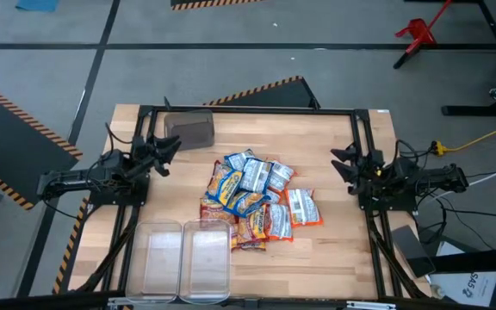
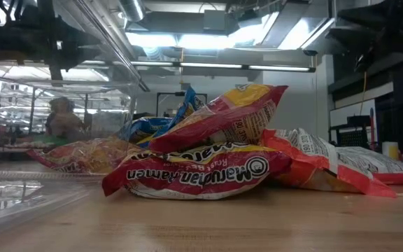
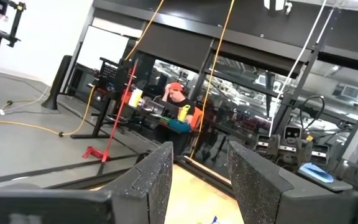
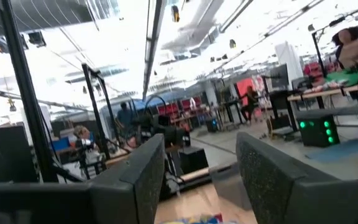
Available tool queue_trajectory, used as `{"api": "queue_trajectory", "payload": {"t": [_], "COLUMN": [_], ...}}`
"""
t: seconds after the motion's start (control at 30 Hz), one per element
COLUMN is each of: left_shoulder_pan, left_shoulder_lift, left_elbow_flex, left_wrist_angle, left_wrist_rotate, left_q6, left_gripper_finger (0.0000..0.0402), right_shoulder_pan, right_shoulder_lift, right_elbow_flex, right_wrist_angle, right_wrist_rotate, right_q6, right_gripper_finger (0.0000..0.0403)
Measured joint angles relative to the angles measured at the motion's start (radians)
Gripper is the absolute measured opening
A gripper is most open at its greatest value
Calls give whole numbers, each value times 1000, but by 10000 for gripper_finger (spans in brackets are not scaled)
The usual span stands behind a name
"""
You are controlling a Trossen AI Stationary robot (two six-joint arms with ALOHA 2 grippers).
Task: Sort Maruchan noodles
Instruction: Put the blue noodle pack into the black bin
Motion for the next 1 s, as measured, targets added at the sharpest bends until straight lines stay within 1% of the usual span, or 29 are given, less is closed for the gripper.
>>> {"api": "queue_trajectory", "payload": {"t": [0.33,0.4,0.5,0.53,0.73,0.87,0.93,1.0], "left_shoulder_pan": [0,0,0,0,0,0,0,0], "left_shoulder_lift": [0,0,0,0,0,0,0,0], "left_elbow_flex": [0,0,0,0,5,31,44,56], "left_wrist_angle": [2,9,24,29,42,45,44,45], "left_wrist_rotate": [-3,-18,-82,-89,-76,-49,-22,7], "left_q6": [0,0,-4,-13,-34,-28,-12,-2], "left_gripper_finger": [147,147,147,147,147,151,159,170], "right_shoulder_pan": [0,0,0,0,0,0,0,0], "right_shoulder_lift": [0,0,0,0,0,0,0,0], "right_elbow_flex": [0,0,0,0,0,0,0,5], "right_wrist_angle": [37,35,35,32,0,-24,-23,-25], "right_wrist_rotate": [8,34,88,107,175,175,178,195], "right_q6": [3,-6,-24,-24,-24,-25,-28,-44], "right_gripper_finger": [186,186,186,186,186,187,194,210]}}
